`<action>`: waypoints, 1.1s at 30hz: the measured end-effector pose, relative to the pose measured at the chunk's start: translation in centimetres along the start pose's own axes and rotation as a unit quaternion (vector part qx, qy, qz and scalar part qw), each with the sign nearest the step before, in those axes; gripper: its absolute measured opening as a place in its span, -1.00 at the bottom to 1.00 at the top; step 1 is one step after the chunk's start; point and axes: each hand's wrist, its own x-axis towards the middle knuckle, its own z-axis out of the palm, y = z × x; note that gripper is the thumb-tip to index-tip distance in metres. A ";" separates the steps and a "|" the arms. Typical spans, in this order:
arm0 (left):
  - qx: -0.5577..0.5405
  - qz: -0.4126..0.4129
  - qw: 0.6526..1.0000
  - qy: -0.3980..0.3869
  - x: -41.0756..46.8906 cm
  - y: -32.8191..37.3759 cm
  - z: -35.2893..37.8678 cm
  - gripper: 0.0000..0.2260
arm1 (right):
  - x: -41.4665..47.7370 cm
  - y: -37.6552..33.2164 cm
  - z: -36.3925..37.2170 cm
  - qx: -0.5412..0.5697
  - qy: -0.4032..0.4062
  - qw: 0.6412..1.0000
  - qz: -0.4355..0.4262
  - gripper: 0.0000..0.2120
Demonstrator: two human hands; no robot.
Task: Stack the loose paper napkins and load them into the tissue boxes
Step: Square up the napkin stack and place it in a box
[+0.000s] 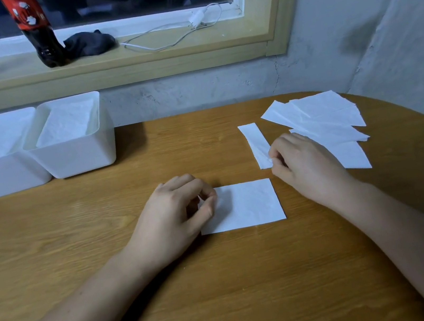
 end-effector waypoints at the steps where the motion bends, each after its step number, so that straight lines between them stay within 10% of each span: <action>1: -0.009 -0.003 1.000 0.009 0.1 0.0 0.0 -0.94 | -0.1 -0.1 -0.3 0.025 0.009 1.000 0.006 -0.94; 13: -0.075 -0.042 0.987 0.134 2.3 0.8 -1.9 -0.82 | -2.3 -5.3 -4.0 0.182 0.072 0.977 -0.088 -0.94; 24: 0.080 0.057 0.995 -0.014 2.8 -2.5 -1.9 -0.82 | -2.9 -6.6 -2.9 0.170 0.033 0.972 -0.161 -0.92; 33: 0.043 0.027 0.999 0.020 2.7 -2.5 -2.2 -0.93 | -3.1 -6.5 -2.8 0.244 0.013 0.965 -0.092 -0.92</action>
